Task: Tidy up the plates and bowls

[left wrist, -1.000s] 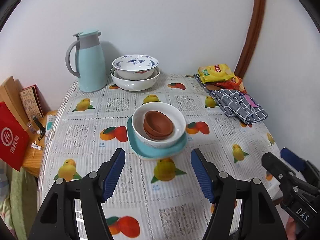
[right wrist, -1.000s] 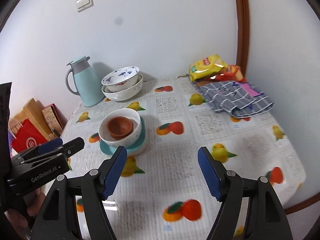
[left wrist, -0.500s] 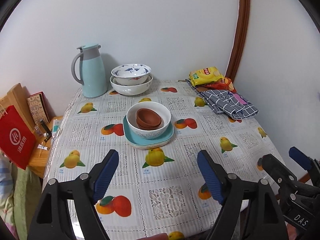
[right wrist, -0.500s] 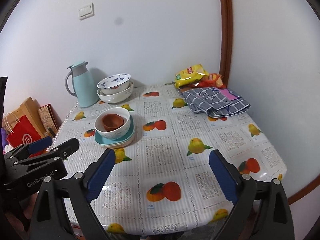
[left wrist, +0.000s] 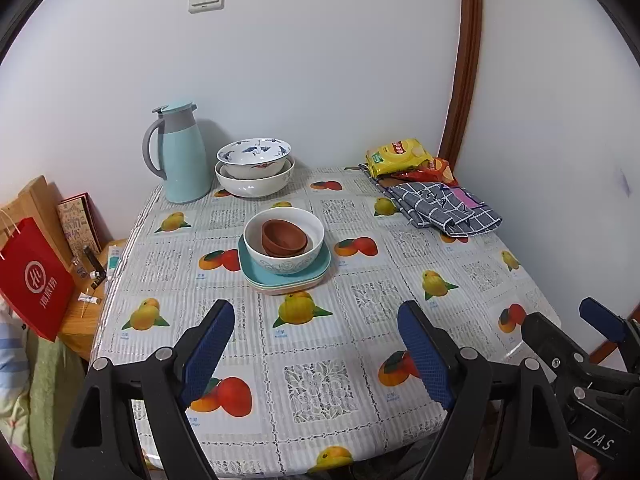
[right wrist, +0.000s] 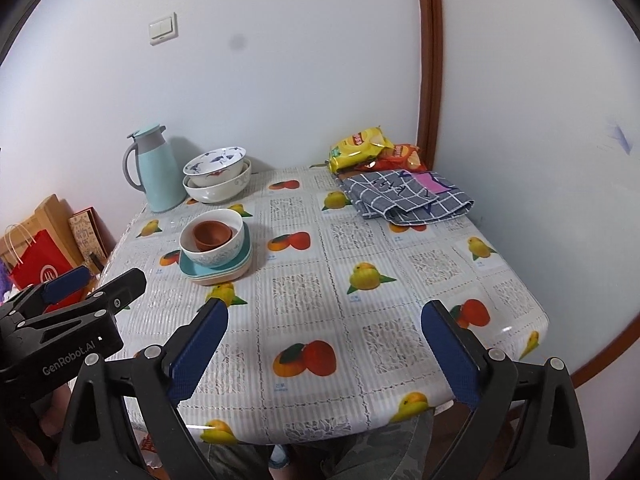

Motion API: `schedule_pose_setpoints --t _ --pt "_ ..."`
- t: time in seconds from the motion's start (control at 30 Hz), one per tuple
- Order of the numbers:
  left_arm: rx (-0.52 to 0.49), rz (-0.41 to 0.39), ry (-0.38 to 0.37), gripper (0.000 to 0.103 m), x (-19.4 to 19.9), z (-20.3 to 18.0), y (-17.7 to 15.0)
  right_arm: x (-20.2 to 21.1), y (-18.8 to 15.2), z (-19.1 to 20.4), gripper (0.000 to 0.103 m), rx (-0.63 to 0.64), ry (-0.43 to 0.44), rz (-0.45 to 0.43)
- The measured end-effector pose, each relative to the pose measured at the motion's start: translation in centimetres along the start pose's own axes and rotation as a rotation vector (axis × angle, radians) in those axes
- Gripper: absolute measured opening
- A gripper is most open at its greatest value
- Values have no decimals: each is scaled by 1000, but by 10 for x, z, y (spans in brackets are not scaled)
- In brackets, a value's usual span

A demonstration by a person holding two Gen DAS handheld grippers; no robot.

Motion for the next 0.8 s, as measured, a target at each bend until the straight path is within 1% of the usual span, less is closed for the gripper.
schedule_pose_setpoints --t 0.8 --pt "8 0 2 83 3 -1 -2 5 -4 -1 96 -7 7 7"
Point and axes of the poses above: each gripper's, at about its wrist camera, not at the fingertips, and x roughly against the way its jaws point, z to its left, y to its top, the point moved 6 cm from there along -x, roughly the way its jaws point, and after that the axes turned 14 degrees about -y, right-handed, at the moved point
